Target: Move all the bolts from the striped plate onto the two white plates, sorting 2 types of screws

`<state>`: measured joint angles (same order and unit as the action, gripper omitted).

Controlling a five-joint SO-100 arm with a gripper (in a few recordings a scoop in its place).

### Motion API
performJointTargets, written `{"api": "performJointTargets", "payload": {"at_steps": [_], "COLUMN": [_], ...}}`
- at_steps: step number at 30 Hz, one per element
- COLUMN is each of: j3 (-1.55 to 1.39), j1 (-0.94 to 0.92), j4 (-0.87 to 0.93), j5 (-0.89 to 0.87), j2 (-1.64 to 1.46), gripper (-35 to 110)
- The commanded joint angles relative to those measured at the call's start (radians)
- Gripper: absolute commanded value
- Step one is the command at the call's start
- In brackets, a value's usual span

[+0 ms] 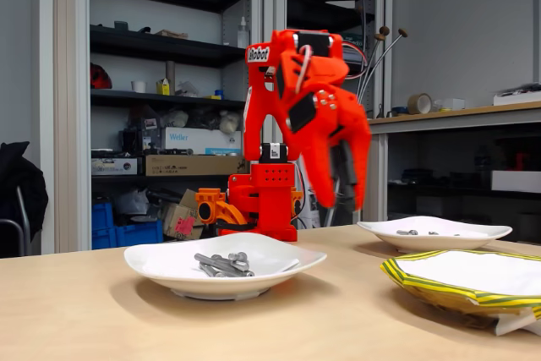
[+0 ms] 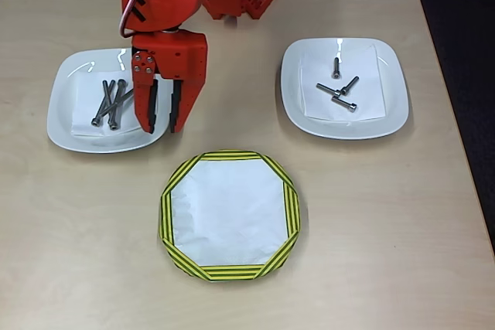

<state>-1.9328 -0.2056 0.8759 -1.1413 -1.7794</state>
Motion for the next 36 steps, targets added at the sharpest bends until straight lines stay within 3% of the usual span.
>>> {"api": "performJointTargets", "payload": {"at_steps": [1, 10, 13, 18, 22, 24, 36], "j3": [-0.058, -0.508, -0.676, -0.856, -1.035, -1.045, -1.149], "j1": [0.081, 0.232, 0.238, 0.187, 0.155, 0.140, 0.069], "j4": [-0.048, -0.445, -0.621, -0.660, -0.627, -0.453, -0.140], "j5": [-0.109, -0.362, -0.359, -0.299, -0.296, -0.275, -0.321], "j2": [-0.091, -0.393, -0.486, -0.658, -0.904, -1.025, -1.252], "gripper": [8, 0, 0, 0, 0, 0, 0]}}
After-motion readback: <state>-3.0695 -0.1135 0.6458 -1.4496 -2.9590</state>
